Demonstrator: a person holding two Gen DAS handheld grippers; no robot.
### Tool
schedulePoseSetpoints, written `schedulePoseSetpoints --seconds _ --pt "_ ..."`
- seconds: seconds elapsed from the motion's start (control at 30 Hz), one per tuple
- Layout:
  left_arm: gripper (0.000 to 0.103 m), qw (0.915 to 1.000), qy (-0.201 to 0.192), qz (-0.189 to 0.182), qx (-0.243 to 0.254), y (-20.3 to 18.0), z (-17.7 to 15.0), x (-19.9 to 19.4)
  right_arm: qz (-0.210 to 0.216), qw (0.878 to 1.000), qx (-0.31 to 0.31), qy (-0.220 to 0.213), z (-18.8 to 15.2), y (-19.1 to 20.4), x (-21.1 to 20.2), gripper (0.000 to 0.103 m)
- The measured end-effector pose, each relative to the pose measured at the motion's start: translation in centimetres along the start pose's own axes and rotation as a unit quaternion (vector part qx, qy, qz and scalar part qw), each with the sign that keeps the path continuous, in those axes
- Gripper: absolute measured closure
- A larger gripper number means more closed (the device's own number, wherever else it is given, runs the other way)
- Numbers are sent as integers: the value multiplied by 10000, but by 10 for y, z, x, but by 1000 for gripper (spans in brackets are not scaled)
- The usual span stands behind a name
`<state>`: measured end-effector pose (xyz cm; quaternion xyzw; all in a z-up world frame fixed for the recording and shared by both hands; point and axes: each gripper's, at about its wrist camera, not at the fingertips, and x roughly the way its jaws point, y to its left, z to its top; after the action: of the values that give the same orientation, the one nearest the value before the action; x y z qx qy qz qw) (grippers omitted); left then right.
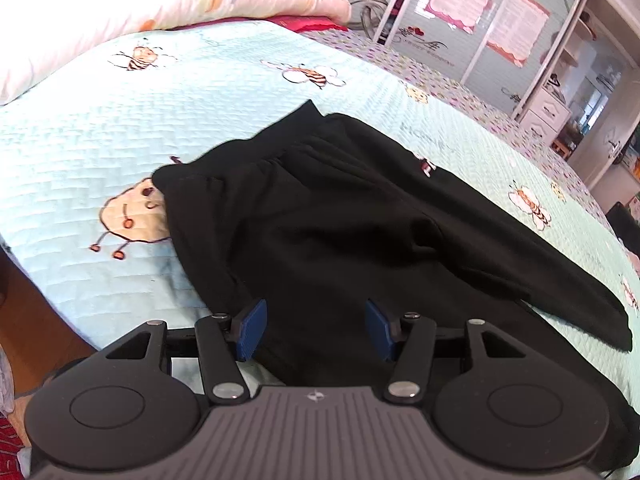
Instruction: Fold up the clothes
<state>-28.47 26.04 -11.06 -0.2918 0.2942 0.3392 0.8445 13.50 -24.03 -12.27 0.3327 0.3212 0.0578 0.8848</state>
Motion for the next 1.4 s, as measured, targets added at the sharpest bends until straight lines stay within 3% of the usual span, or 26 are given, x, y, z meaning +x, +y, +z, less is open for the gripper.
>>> schedulePoseSetpoints --seconds 0.13,0.2,0.27,0.3,0.33,0.5,0.57,0.7,0.8,0.93,0.97,1.0,1.03,1.1,1.17,1.2,1.27,1.33,1.37,1.4 --pt "46 9998 16 163 -98 12 1 -2 -218 9951 850 464 -6 -23 43 37" --pt "46 9995 17 257 -196 19 4 -1 -283 9931 1034 469 -8 -29 58 42" --pt "46 9989 1 361 -313 27 7 1 -238 9930 1028 529 -7 -29 71 62" --pt "46 9984 -11 418 -379 32 9 2 -187 9934 975 574 -6 -27 76 94" --pt "46 9979 -23 476 -445 36 11 3 -173 9938 917 602 -5 -26 80 103" --pt "46 9937 -108 602 -942 67 25 6 -261 9946 899 442 -4 -38 58 103" --pt "46 9916 -122 619 -1127 78 32 9 -522 9960 660 305 -8 -42 36 95" --pt "41 9870 -80 780 -1403 94 45 23 -87 9998 50 164 -25 -36 -27 63" --pt "35 9826 58 819 -1668 103 54 45 312 9983 -438 212 -53 -16 -64 58" --pt "22 9801 98 837 -1798 103 69 74 608 9937 -540 770 -101 8 -75 54" --pt "27 9816 40 836 -1714 101 72 77 621 9920 -617 915 -113 16 -73 54" --pt "55 9831 -19 835 -1628 98 74 79 644 9900 -710 1038 -125 24 -72 54" --pt "76 9843 -111 783 -1575 96 72 76 677 9878 -801 1151 -134 32 -70 54" --pt "92 9843 -410 698 -1568 95 65 62 783 9841 -939 1289 -149 48 -72 54" --pt "93 9813 -849 896 -1477 95 51 37 906 9802 -1139 1343 -161 64 -77 54" --pt "93 9792 -1024 962 -1467 96 43 25 941 9784 -1285 1321 -164 72 -81 54" --pt "90 9815 -1001 862 -1388 104 34 16 1025 9734 -1582 1303 -172 86 -87 54" --pt "76 9833 -870 835 -1366 112 27 13 1106 9677 -1840 1323 -179 99 -91 54" --pt "61 9837 -750 862 -1386 117 26 15 1168 9645 -1957 1335 -183 106 -94 54" --pt "51 9826 -708 887 -1473 122 25 16 1264 9605 -2072 1361 -188 114 -96 54"
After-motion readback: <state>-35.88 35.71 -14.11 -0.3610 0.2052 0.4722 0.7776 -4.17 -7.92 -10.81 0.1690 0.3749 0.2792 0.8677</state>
